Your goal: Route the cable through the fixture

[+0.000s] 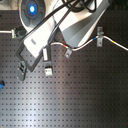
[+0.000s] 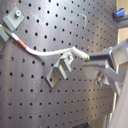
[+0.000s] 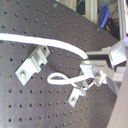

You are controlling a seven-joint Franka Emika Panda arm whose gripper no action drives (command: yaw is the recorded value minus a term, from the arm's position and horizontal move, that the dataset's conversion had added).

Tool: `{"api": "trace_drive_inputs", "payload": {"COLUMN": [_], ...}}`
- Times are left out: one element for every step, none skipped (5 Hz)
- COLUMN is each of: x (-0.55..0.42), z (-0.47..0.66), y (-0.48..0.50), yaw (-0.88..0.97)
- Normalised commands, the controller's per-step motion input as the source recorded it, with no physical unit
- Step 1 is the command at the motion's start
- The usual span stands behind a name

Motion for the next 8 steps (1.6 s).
{"api": "trace_drive_inputs", "payload": {"x": [-0.061,-0.083,-0.027,-0.019,-0.045,-0.095,-0.094,0.064], "z": [0.24,0.27,0.22,0.23,0.18,0.16,0.13,0.0], "y": [0.113,0.123,0.106,0.052,-0.189,-0.183,-0.114,-0.179], "yaw": [0.02,0.09,0.13,0.13,0.07,0.06,0.1,0.1]}}
